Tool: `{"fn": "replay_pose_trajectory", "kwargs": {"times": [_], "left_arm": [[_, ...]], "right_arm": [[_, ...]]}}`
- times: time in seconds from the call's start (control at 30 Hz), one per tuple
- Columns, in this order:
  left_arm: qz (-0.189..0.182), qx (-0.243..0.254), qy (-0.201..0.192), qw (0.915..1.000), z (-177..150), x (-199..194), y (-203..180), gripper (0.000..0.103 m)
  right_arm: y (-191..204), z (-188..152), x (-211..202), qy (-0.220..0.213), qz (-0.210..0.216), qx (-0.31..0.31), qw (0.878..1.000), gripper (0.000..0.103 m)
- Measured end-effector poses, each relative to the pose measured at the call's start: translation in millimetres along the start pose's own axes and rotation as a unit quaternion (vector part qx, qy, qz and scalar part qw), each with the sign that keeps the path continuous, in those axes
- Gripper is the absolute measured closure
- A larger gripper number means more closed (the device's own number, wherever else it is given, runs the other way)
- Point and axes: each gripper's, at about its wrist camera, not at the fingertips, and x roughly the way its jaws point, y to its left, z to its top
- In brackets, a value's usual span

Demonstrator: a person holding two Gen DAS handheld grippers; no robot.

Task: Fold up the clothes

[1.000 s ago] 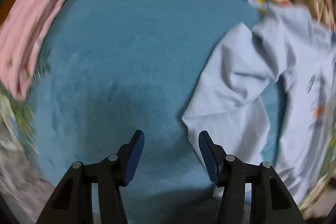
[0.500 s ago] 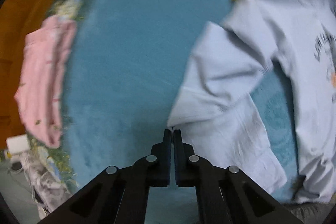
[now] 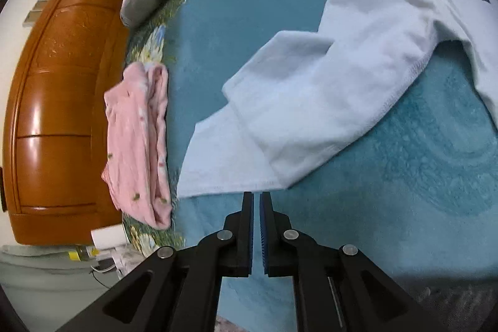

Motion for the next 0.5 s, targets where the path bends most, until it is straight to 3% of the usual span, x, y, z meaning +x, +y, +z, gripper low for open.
{"fn": "replay_pose_trajectory", "kwargs": {"times": [0.1, 0.2, 0.23, 0.27, 0.33, 0.37, 0.4, 0.43, 0.5], "left_arm": [[-0.070, -0.061, 0.004, 0.9957, -3, -10, 27, 0.096], [-0.117, -0.181, -0.025, 0.9762, -9, -37, 55, 0.096], [-0.134, -0.232, -0.036, 0.9629, -9, -45, 65, 0.096], [-0.167, -0.291, -0.046, 0.9409, -9, -51, 74, 0.096], [-0.261, -0.390, -0.063, 0.8809, -8, -60, 81, 0.095], [-0.301, -0.396, -0.075, 0.8643, -1, -66, 71, 0.095], [-0.331, -0.388, -0.089, 0.8553, 9, -74, 56, 0.095], [-0.349, -0.377, -0.101, 0.8520, 18, -80, 42, 0.095], [-0.370, -0.340, -0.119, 0.8564, 32, -93, 8, 0.095]], "right_arm": [[-15, -9, -5, 0.008, -0.021, -0.012, 1.000, 0.049], [-40, -24, -10, 0.022, -0.043, -0.014, 0.999, 0.049], [-53, -34, -9, 0.033, -0.055, -0.012, 0.998, 0.049], [-63, -42, -7, 0.044, -0.062, -0.004, 0.997, 0.049], [-85, -64, -1, 0.075, -0.066, 0.021, 0.995, 0.049], [-92, -73, 1, 0.084, -0.058, 0.037, 0.994, 0.049], [-99, -83, 4, 0.094, -0.050, 0.052, 0.993, 0.049], [-105, -92, 6, 0.102, -0.042, 0.067, 0.992, 0.049], [-109, -105, 9, 0.109, -0.026, 0.087, 0.990, 0.049]]}}
